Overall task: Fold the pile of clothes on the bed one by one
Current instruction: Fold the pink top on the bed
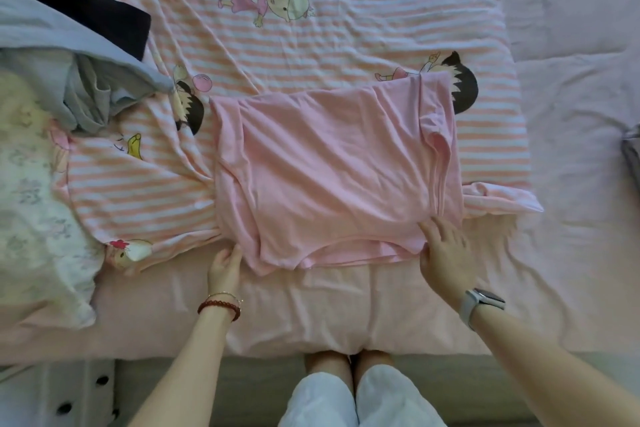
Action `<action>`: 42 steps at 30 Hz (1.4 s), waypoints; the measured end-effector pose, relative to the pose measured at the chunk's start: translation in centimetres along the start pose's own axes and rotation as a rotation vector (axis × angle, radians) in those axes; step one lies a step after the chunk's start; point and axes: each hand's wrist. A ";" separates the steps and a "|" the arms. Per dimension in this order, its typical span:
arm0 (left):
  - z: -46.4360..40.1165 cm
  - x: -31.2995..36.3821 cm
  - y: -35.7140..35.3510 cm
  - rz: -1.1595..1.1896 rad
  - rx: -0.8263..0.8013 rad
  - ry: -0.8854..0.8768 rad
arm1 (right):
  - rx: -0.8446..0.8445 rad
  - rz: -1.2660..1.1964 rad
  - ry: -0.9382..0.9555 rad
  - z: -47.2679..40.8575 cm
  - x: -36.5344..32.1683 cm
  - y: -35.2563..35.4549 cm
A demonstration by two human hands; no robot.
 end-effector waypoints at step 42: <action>0.8 0.5 -3.1 -0.527 0.221 -0.171 | -0.224 -0.581 -0.760 -2.7 1.9 0.2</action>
Point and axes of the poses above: each hand's wrist, its own z-axis away from the middle knuckle, its own y-axis out of the back of the hand, x = y × z, and after that the axes turned 3 degrees about -x, right-handed
